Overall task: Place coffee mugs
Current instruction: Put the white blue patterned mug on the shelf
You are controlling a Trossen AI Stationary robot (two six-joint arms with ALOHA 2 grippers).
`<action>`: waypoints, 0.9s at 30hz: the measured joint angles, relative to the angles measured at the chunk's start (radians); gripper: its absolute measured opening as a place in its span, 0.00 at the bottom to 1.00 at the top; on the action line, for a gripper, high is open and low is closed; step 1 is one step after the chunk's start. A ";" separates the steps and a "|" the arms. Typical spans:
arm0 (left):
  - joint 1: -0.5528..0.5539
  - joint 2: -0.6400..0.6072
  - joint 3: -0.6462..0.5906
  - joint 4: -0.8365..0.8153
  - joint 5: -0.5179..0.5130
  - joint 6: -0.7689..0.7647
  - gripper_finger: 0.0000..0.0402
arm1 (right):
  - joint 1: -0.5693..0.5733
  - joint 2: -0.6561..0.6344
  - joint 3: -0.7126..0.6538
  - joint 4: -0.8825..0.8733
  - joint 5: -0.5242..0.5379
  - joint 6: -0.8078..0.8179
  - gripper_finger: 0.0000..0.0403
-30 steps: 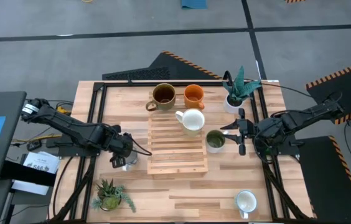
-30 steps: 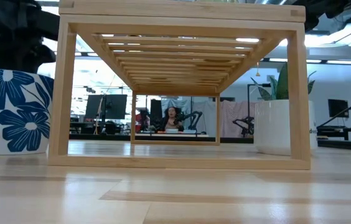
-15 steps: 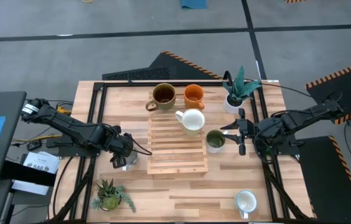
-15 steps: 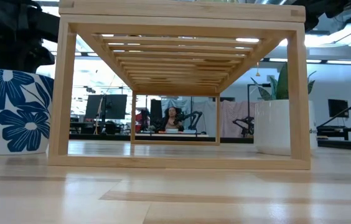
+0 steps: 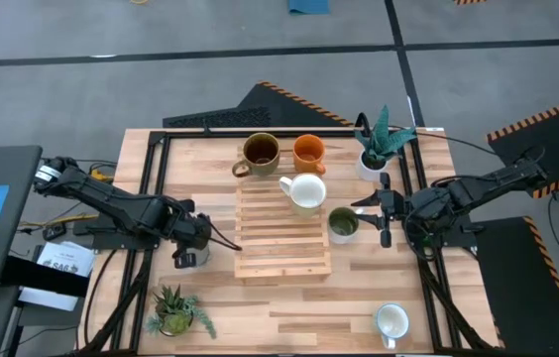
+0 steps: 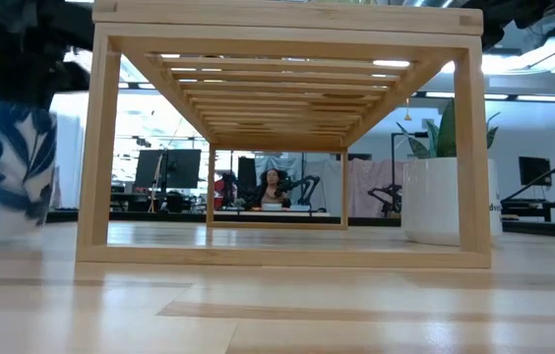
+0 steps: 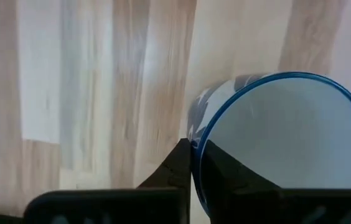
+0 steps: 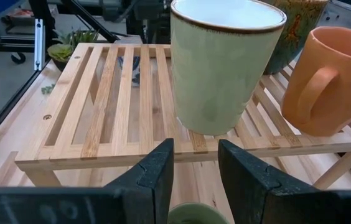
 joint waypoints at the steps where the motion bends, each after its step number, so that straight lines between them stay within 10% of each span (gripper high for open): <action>1: 0.000 0.000 0.030 -0.016 -0.002 0.004 0.01 | 0.000 0.000 0.000 0.002 0.000 0.000 0.38; 12: 0.000 0.043 0.545 -0.314 -0.162 0.007 0.00 | 0.000 0.007 0.000 0.014 0.000 0.000 0.38; 27: 0.118 0.494 1.169 -0.463 -0.315 0.315 0.00 | 0.000 0.086 0.000 0.018 0.000 -0.001 0.38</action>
